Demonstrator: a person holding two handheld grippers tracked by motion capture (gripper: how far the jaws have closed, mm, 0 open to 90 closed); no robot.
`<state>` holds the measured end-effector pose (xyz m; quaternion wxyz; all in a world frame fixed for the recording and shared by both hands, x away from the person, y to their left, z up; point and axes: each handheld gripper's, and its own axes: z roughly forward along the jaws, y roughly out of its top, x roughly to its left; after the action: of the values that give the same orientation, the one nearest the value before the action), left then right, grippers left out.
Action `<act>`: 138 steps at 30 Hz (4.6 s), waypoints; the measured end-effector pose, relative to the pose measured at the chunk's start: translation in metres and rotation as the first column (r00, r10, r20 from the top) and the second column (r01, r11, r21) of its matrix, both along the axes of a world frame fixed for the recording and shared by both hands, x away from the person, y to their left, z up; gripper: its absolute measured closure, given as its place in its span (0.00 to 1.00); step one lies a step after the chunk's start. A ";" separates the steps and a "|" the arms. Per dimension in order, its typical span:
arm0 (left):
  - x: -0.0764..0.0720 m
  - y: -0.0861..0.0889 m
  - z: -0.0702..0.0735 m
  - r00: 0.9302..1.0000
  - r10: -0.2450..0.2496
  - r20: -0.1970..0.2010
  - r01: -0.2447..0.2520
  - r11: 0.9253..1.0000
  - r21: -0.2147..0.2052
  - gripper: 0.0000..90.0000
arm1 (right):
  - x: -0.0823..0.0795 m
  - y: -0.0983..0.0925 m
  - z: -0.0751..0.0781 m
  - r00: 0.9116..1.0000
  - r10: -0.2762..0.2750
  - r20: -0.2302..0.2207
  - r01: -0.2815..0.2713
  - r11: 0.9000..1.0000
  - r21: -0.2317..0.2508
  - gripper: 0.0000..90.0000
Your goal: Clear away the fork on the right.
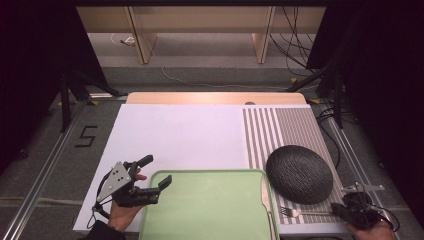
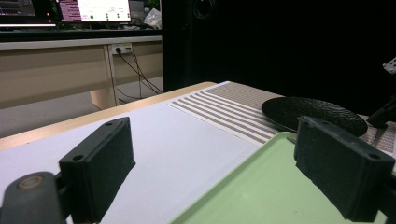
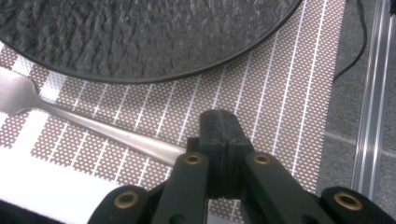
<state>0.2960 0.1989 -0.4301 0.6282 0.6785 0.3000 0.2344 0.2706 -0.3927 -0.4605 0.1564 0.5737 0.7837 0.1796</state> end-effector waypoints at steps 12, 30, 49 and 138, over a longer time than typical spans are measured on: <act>0.000 0.000 0.000 1.000 0.001 0.002 -0.001 1.000 0.000 0.13 | -0.003 0.002 0.003 0.998 0.019 -0.052 -0.020 1.000 -0.009 1.00; 0.000 0.000 0.000 1.000 0.002 0.000 -0.002 1.000 -0.001 0.13 | -0.007 0.009 0.007 0.990 0.060 -0.126 -0.063 0.998 -0.017 1.00; 0.000 0.000 0.000 1.000 0.004 -0.001 -0.004 1.000 0.000 0.13 | -0.010 0.034 0.031 0.972 0.211 -0.105 -0.212 0.977 0.000 0.43; 0.001 0.000 0.000 1.000 0.005 -0.002 -0.005 1.000 0.002 0.13 | 0.003 0.087 0.025 0.746 0.595 -0.298 -0.661 0.715 -0.228 0.93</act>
<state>0.2966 0.1992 -0.4304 0.6267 0.6785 0.3021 0.2357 0.2734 -0.3052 -0.4357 0.0954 0.2535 0.9620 0.0336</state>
